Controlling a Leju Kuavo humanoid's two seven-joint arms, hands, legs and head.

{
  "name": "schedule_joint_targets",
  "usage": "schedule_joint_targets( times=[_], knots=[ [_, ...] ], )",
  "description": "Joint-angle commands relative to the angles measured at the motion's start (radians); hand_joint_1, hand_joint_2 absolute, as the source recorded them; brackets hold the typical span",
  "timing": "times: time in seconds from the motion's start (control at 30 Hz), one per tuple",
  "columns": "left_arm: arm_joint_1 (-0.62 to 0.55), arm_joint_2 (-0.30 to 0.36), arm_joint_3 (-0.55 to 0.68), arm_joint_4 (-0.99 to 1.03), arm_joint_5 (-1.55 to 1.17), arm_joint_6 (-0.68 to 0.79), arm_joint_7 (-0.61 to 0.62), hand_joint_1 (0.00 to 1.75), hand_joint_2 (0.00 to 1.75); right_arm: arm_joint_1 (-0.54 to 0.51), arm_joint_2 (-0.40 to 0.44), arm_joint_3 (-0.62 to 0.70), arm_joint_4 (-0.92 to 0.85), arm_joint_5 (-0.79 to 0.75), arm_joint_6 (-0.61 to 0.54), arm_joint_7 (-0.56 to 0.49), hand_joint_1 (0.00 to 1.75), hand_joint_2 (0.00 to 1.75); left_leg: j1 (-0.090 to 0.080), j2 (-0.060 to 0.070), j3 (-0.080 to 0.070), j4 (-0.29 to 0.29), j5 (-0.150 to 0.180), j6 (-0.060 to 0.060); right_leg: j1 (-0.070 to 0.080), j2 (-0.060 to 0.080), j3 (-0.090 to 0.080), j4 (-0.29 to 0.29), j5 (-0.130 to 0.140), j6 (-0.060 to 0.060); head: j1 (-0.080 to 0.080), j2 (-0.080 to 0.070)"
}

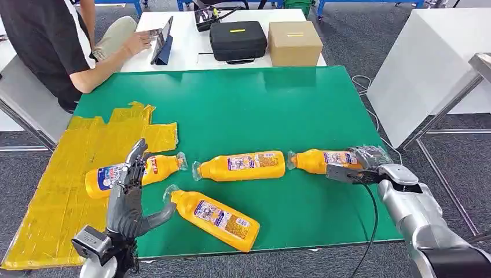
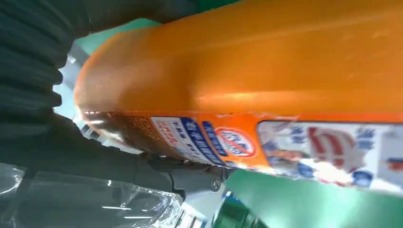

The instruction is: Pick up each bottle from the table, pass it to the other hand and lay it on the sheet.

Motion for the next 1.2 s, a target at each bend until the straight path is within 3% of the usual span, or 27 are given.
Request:
schedule_joint_targets(
  times=[0.03,0.17,0.23,0.57,0.67,0.77,0.93,1.2],
  knots=[
    [-0.041,0.000,-0.022,0.083,0.005,-0.003,0.001,0.00,1.75,0.087,0.006,-0.002,0.077,-0.080,0.067,-0.055,1.75,1.75,0.002,-0.004,0.000,-0.003,0.001,-0.003,0.002,-0.005,0.007,-0.005,0.001,-0.001,-0.001,0.000],
    [-0.042,0.002,-0.019,0.079,0.005,-0.004,0.001,0.00,1.75,0.090,0.011,0.003,0.071,-0.103,0.064,-0.058,1.75,1.75,0.003,-0.003,0.001,-0.001,0.000,-0.002,0.003,-0.003,0.011,-0.003,0.000,-0.001,-0.001,0.000],
    [-0.038,0.003,-0.013,0.075,0.007,-0.004,0.001,0.00,1.75,0.085,0.022,0.004,0.066,-0.111,-0.011,-0.045,1.75,1.75,0.004,-0.004,0.001,-0.002,0.001,-0.003,0.003,-0.004,0.012,-0.005,0.001,-0.001,-0.001,0.000],
    [-0.036,0.004,-0.011,0.072,0.007,-0.004,0.001,0.00,1.75,0.078,0.026,0.008,0.070,-0.110,-0.010,-0.042,1.75,1.75,0.003,-0.002,0.001,-0.002,0.001,-0.003,0.003,-0.002,0.011,-0.004,0.001,-0.001,0.000,0.000],
    [-0.012,0.001,0.004,0.048,0.005,0.011,0.004,0.00,1.75,0.071,0.067,-0.046,0.041,-0.120,-0.238,0.000,1.75,1.75,0.003,-0.001,0.001,-0.002,0.001,-0.003,0.003,-0.002,0.011,-0.003,0.001,-0.001,0.000,0.000],
    [0.007,-0.005,0.010,0.033,-0.004,0.020,0.011,0.00,1.75,0.058,0.102,-0.101,0.007,-0.133,-0.347,0.060,1.75,1.75,0.002,0.004,0.001,-0.002,0.000,-0.003,0.002,0.003,0.010,-0.002,0.002,-0.001,-0.001,0.000],
    [0.009,-0.012,0.018,0.035,-0.011,0.027,0.027,0.00,1.75,0.097,0.117,-0.133,-0.067,-0.112,-0.409,0.159,1.75,1.75,0.001,0.001,-0.003,-0.001,0.001,-0.003,0.001,0.001,0.008,0.000,0.001,-0.001,-0.001,0.000],
    [0.015,-0.011,0.030,0.033,-0.007,0.033,0.037,0.00,1.75,0.095,0.140,-0.153,-0.087,-0.132,-0.449,0.171,1.75,1.75,0.001,0.000,-0.006,-0.001,0.001,-0.002,0.001,0.000,0.005,0.000,0.001,0.000,-0.001,0.000]
  ],
)
